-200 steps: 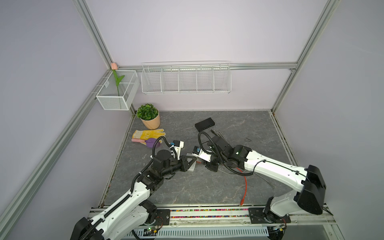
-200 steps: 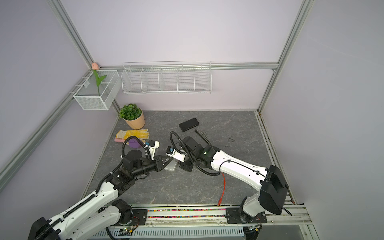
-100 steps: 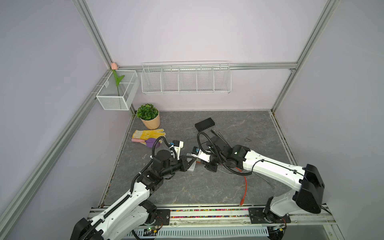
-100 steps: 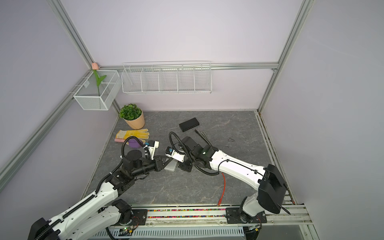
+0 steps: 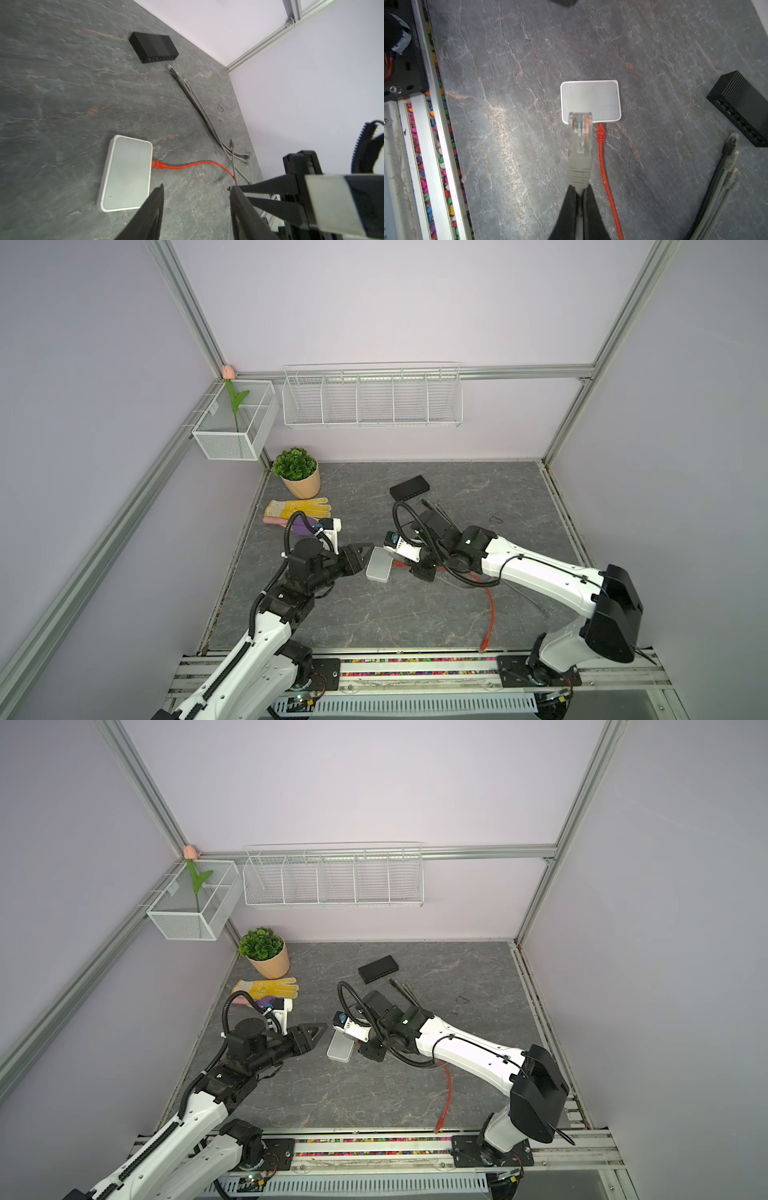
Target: Insert the plug into the switch port
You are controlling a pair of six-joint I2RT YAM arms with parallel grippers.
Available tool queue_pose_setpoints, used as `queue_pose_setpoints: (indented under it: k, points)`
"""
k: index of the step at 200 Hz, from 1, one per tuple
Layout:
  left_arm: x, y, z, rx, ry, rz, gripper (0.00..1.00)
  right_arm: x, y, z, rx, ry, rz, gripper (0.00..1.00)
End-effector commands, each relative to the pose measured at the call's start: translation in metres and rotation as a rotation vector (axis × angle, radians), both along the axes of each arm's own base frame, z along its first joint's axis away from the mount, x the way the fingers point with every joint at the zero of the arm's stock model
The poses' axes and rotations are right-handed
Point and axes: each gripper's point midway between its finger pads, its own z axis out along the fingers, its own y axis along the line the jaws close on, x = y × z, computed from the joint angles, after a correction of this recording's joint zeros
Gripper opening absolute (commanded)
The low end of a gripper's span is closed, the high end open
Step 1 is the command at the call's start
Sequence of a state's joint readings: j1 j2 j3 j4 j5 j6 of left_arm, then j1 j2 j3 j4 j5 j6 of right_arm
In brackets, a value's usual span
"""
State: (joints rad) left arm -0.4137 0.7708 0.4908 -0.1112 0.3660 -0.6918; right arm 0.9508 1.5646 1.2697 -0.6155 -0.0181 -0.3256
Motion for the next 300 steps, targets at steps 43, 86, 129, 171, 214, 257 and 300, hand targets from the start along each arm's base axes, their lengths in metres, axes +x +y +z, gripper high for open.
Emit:
queue_pose_setpoints:
  k: [43,86,129,171,214,257,300]
  points:
    - [0.013,0.014,-0.058,0.136,0.106,0.060,0.50,-0.009,-0.019,-0.046,-0.222,0.184,-0.020,0.07]
    - [0.022,0.012,-0.088,0.181,0.147,0.051,0.49,-0.013,-0.016,-0.081,-0.303,0.307,-0.016,0.07]
    - [0.027,0.016,-0.107,0.222,0.191,0.075,0.48,-0.012,-0.009,-0.102,-0.323,0.384,-0.009,0.07]
    - [0.029,0.014,-0.128,0.244,0.250,0.069,0.47,-0.008,-0.009,-0.120,-0.353,0.419,-0.018,0.07]
    - [0.029,0.007,-0.145,0.260,0.307,0.022,0.46,-0.004,-0.006,-0.127,-0.354,0.425,-0.020,0.07]
    - [0.029,0.005,-0.146,0.250,0.306,0.016,0.45,-0.001,-0.003,-0.130,-0.356,0.429,-0.020,0.07]
    - [0.029,0.004,-0.150,0.246,0.314,0.007,0.45,0.004,0.002,-0.131,-0.350,0.422,-0.022,0.07]
